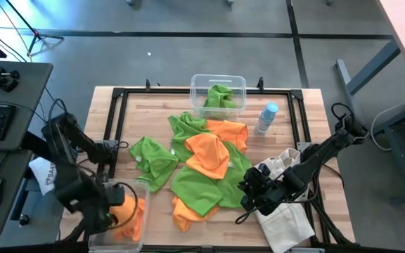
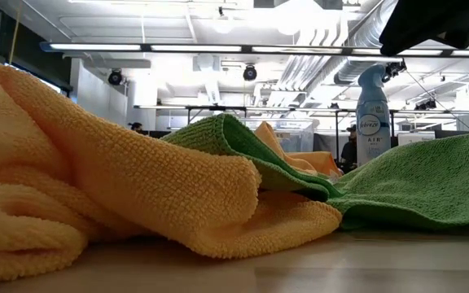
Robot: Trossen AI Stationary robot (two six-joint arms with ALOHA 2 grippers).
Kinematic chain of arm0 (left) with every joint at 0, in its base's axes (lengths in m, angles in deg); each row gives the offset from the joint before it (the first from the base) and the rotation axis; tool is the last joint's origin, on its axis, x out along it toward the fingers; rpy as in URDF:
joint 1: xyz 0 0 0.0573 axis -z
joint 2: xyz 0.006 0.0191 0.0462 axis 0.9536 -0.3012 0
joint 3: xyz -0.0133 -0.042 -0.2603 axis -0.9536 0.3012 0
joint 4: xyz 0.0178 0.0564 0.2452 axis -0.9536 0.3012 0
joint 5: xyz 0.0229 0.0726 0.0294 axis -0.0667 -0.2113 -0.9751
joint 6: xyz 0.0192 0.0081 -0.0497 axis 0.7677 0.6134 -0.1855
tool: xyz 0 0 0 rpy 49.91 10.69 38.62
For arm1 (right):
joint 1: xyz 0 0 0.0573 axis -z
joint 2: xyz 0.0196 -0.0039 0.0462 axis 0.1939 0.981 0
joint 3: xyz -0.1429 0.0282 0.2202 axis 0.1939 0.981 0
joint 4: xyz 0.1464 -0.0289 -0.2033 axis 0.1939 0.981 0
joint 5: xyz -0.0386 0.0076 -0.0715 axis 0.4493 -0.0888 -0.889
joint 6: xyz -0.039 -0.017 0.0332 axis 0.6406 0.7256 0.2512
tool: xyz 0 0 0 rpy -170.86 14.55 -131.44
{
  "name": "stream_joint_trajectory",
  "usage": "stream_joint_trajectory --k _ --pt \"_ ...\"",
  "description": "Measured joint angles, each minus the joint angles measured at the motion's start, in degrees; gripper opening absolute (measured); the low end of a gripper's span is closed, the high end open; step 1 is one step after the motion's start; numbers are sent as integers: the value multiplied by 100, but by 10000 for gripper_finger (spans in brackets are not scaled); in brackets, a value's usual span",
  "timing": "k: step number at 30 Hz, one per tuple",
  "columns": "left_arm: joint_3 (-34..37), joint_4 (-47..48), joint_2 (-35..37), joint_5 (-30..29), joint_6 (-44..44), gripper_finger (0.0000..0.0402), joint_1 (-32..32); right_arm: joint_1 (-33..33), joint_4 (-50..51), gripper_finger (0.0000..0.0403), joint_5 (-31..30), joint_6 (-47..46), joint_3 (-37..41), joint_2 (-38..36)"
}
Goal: Sort microfiber towel by color & place in baskets
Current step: Put the orange microfiber towel into the bottom transparent bin
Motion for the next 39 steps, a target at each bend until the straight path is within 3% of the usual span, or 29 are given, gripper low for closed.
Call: stream_joint_trajectory --k 3,9,19,26,32,39 --pt "720 -472 -33 -53 256 0 0 0 0 55 0 -1 0 0" --pt "1816 -2310 -50 -421 778 0 0 0 2 55 0 1 0 0" --pt "2855 -3428 -428 -406 1234 0 57 0 30 55 -40 -3 0 0" --pt "3023 -3742 -763 -340 596 1 57 0 42 55 -42 -15 0 0" --pt "3026 -3891 -825 -302 546 2 2 0 42 55 -52 -30 0 0" --pt "3026 -3925 -548 -231 93 52 0 0 42 55 -52 -32 0 0"
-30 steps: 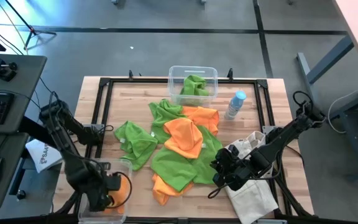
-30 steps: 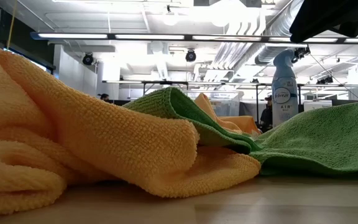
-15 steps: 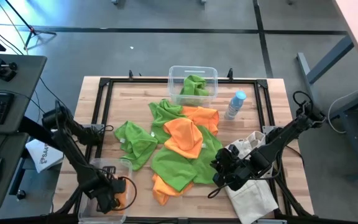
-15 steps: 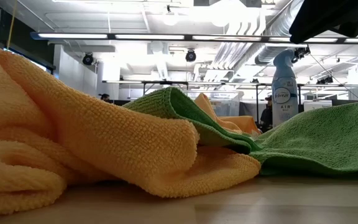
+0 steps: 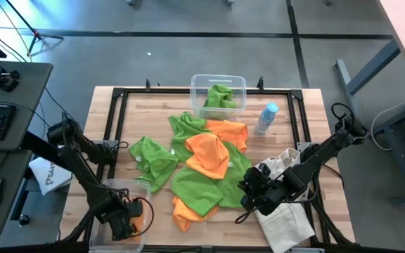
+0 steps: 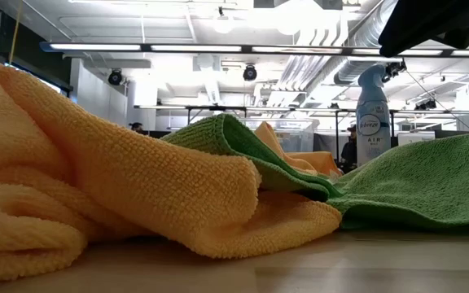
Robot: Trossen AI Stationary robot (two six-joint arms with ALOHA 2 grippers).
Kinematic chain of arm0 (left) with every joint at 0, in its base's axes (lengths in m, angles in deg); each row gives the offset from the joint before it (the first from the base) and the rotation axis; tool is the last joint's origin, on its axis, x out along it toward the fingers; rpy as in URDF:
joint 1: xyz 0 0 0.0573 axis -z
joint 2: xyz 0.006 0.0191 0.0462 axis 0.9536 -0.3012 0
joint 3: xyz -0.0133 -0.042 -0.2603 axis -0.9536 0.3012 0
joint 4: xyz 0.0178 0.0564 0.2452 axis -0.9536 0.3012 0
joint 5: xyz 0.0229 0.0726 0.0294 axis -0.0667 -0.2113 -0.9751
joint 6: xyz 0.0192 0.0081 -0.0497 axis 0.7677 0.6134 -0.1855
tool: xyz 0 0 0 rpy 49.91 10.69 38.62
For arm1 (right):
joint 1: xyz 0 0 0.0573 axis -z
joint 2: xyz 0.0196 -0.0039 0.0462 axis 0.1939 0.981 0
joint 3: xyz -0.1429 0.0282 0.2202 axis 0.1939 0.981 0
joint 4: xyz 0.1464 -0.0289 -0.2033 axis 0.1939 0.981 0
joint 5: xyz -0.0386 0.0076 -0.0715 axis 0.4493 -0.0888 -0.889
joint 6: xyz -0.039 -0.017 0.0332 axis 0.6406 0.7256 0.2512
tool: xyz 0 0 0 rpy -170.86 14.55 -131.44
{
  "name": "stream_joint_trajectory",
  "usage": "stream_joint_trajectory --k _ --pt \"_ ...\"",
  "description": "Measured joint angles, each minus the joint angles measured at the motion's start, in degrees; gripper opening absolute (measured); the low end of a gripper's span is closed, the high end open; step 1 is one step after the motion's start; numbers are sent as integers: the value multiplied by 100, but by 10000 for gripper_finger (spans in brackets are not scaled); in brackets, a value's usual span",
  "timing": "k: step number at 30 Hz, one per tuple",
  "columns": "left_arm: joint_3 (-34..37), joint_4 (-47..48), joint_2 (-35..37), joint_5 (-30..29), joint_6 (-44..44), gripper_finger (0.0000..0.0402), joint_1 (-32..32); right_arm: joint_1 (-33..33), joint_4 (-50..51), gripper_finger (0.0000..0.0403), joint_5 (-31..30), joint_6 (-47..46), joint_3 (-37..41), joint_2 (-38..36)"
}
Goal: Sort microfiber towel by color & place in baskets
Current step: Put the orange microfiber towel into the bottom transparent bin
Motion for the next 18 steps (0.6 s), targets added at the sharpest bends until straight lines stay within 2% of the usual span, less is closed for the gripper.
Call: stream_joint_trajectory --k 4,7,11,18 --pt "0 -2 266 337 -147 85 -13 0 0 55 2 1 0 0" --pt "0 17 591 607 -530 94 -37 0 0 55 -59 0 0 0" --pt "0 72 1247 463 -1231 95 -37 2 -2 55 -159 43 0 0" --pt "0 90 2348 -135 -2132 94 -36 3 -4 55 -640 489 -2 0"
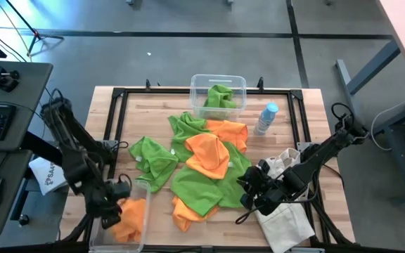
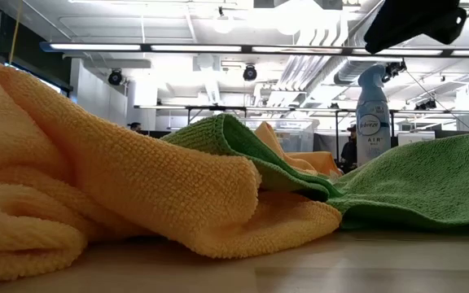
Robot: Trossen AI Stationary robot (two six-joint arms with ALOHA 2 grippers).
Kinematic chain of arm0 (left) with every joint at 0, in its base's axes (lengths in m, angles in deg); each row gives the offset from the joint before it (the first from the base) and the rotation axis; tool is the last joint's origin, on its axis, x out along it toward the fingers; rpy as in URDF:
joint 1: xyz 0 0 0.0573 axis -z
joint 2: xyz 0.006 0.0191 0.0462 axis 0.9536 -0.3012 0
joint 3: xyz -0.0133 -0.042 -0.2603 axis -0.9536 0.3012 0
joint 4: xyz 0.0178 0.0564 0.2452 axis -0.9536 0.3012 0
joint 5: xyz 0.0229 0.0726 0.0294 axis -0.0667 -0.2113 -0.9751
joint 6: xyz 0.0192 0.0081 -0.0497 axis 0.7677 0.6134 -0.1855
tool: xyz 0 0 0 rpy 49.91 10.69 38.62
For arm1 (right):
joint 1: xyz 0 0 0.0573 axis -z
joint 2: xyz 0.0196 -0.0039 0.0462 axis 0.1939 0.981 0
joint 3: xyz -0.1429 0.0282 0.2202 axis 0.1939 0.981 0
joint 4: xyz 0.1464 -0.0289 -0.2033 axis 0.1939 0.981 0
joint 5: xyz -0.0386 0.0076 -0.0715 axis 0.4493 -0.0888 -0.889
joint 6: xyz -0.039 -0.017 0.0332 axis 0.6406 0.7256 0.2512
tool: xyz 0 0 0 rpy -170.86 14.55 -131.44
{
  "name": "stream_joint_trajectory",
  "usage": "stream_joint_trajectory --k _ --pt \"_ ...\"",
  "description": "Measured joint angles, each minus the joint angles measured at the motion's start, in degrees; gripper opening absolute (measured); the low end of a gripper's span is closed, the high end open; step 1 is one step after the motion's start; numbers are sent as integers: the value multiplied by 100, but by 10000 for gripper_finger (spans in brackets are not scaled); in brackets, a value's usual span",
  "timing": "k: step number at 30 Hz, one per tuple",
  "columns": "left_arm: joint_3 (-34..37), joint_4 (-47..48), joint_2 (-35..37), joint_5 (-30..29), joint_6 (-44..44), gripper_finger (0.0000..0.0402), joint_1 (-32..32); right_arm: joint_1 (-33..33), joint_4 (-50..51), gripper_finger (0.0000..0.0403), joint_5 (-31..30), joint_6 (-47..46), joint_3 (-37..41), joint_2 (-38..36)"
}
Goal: Sort microfiber towel by color & place in baskets
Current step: Put the orange microfiber towel into the bottom transparent bin, then put the green microfiber towel into the top transparent bin
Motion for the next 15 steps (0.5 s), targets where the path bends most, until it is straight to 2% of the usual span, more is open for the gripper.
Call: stream_joint_trajectory --k 5,9,15 --pt "0 34 506 -904 -53 94 3 240 8 55 -103 -481 0 0" --pt "0 201 733 -1664 -22 92 -2 646 18 55 172 -356 0 32" --pt "-4 480 788 -1945 102 69 -344 1350 7 69 770 393 0 33"
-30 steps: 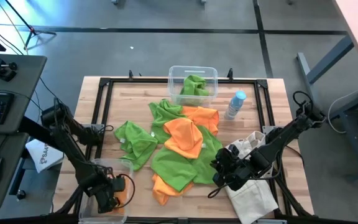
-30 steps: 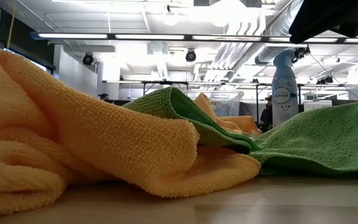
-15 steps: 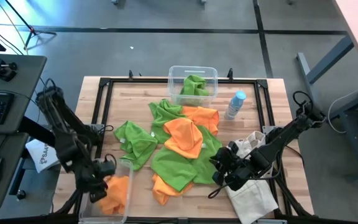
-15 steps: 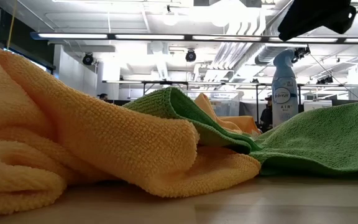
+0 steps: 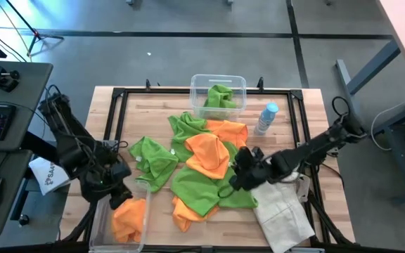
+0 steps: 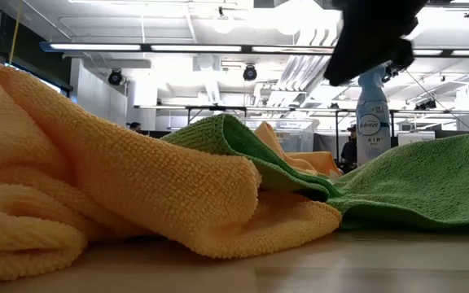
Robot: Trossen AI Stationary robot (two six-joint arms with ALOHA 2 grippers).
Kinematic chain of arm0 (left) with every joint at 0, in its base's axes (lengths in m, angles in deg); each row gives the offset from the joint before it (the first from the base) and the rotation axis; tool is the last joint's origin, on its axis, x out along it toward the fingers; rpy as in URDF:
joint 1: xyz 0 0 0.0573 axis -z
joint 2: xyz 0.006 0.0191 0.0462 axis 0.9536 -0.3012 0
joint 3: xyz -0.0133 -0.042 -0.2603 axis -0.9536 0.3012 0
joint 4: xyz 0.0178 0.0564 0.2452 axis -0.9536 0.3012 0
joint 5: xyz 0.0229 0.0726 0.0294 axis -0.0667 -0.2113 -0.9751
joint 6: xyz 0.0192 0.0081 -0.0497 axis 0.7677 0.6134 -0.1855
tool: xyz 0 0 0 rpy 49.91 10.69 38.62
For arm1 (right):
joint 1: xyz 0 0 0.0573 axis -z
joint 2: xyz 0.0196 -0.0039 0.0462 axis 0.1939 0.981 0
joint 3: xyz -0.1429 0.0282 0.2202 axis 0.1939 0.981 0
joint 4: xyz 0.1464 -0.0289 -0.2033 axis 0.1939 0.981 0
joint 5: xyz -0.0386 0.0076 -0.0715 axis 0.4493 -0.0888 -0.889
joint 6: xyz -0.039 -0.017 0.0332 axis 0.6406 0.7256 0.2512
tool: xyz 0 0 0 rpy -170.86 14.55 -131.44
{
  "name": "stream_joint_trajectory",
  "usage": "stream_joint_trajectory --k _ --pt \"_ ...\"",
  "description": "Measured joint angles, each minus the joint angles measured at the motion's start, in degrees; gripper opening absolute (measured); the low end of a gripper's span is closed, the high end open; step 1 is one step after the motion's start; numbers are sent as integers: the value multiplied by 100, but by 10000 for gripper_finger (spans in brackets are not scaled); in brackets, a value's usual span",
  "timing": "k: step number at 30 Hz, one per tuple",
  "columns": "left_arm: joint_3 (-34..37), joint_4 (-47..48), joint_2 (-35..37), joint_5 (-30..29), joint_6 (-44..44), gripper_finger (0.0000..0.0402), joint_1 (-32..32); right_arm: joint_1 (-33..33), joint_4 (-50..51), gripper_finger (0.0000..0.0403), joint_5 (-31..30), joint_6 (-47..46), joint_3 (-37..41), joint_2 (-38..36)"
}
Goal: Sort microfiber towel by color & place in baskets
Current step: Put the green microfiber towel into the top transparent bin
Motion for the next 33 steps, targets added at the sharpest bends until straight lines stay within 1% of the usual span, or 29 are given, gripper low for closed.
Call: stream_joint_trajectory --k 5,8,11,14,16,20,25,28,31,33 --pt "-7 6 2 -424 667 41 -524 563 -21 95 613 605 0 0" --pt "-100 44 4 -598 1169 29 -878 862 -242 111 1025 1037 0 0" --pt "-237 44 4 -861 1855 17 -1222 1102 -651 129 1357 1354 0 0" --pt "-401 69 7 -1119 2651 7 -1549 1263 -1026 145 1636 1452 -2 0" --pt "-446 75 11 -1210 3359 2 -1767 1342 -1110 155 1746 1455 -2 0" --pt "-446 81 4 -1255 4761 1 -2118 1446 -789 163 1834 955 -2 0" --pt "-446 82 4 -1341 6141 1 -2484 1434 97 163 2119 -317 -2 0" --pt "-446 154 4 -1434 6670 1 -2704 1335 554 163 2397 -1083 -2 0" --pt "-370 289 31 -1523 6939 0 -3020 1169 795 163 2634 -1746 -2 0" --pt "-184 288 144 -1547 7088 0 -3222 1026 858 163 2674 -2167 -2 0"
